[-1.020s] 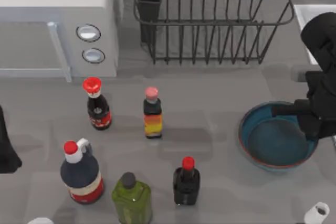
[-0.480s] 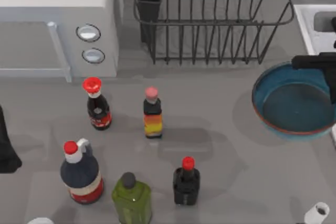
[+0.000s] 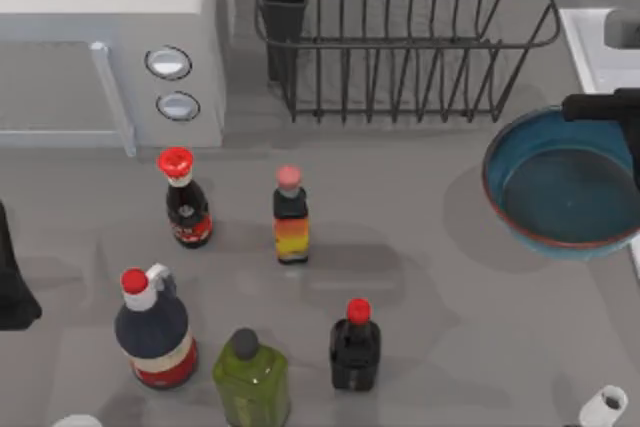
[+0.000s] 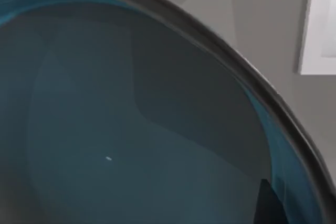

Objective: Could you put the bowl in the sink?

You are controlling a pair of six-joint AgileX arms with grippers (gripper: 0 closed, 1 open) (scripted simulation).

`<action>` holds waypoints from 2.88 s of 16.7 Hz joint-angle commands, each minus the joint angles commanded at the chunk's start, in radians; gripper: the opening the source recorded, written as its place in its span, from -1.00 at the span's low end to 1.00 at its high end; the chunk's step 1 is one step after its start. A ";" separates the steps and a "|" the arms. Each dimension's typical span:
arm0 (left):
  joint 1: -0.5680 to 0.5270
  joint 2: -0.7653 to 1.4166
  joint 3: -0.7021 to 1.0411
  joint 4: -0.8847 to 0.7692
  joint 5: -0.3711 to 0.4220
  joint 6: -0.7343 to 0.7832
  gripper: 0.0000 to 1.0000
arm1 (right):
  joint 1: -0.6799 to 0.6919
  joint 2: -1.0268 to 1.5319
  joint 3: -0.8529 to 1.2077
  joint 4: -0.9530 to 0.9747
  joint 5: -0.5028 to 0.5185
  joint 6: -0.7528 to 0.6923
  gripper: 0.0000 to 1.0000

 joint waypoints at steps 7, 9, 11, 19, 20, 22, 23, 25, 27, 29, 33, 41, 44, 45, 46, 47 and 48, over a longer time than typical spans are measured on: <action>0.000 0.000 0.000 0.000 0.000 0.000 1.00 | -0.155 -0.036 -0.128 0.337 -0.115 -0.041 -1.00; 0.000 0.000 0.000 0.000 0.000 0.000 1.00 | -0.225 -0.053 -0.199 0.517 -0.163 -0.059 -1.00; 0.000 0.000 0.000 0.000 0.000 0.000 1.00 | -0.300 -0.067 -0.283 0.728 -0.213 -0.079 -1.00; 0.000 0.000 0.000 0.000 0.000 0.000 1.00 | -0.593 -0.133 -0.667 1.687 -0.395 -0.176 -1.00; 0.000 0.000 0.000 0.000 0.000 0.000 1.00 | -0.623 -0.143 -0.710 1.792 -0.413 -0.187 -1.00; 0.000 0.000 0.000 0.000 0.000 0.000 1.00 | -0.676 -0.162 -0.787 1.973 -0.444 -0.207 -1.00; 0.000 0.000 0.000 0.000 0.000 0.000 1.00 | -0.699 -0.173 -0.821 2.050 -0.458 -0.216 -1.00; 0.000 0.000 0.000 0.000 0.000 0.000 1.00 | -0.738 -0.194 -0.880 2.172 -0.479 -0.230 -1.00; 0.000 0.000 0.000 0.000 0.000 0.000 1.00 | -0.764 -0.212 -0.921 2.251 -0.493 -0.240 -1.00; 0.000 0.000 0.000 0.000 0.000 0.000 1.00 | -0.775 -0.222 -0.940 2.288 -0.498 -0.244 -1.00; 0.000 0.000 0.000 0.000 0.000 0.000 1.00 | -0.776 -0.223 -0.941 2.292 -0.499 -0.244 -1.00; 0.000 0.000 0.000 0.000 0.000 0.000 1.00 | -0.783 0.004 -0.962 2.525 -0.498 -0.244 -1.00; 0.000 0.000 0.000 0.000 0.000 0.000 1.00 | -0.785 0.194 -0.991 2.756 -0.496 -0.246 -1.00; 0.000 0.000 0.000 0.000 0.000 0.000 1.00 | -0.785 0.255 -1.002 2.833 -0.496 -0.247 -1.00; 0.000 0.000 0.000 0.000 0.000 0.000 1.00 | -0.784 0.311 -1.012 2.904 -0.495 -0.248 -1.00; 0.000 0.000 0.000 0.000 0.000 0.000 1.00 | -0.783 0.362 -1.021 2.967 -0.494 -0.248 -1.00; 0.000 0.000 0.000 0.000 0.000 0.000 1.00 | -0.781 0.406 -1.030 3.018 -0.493 -0.248 -1.00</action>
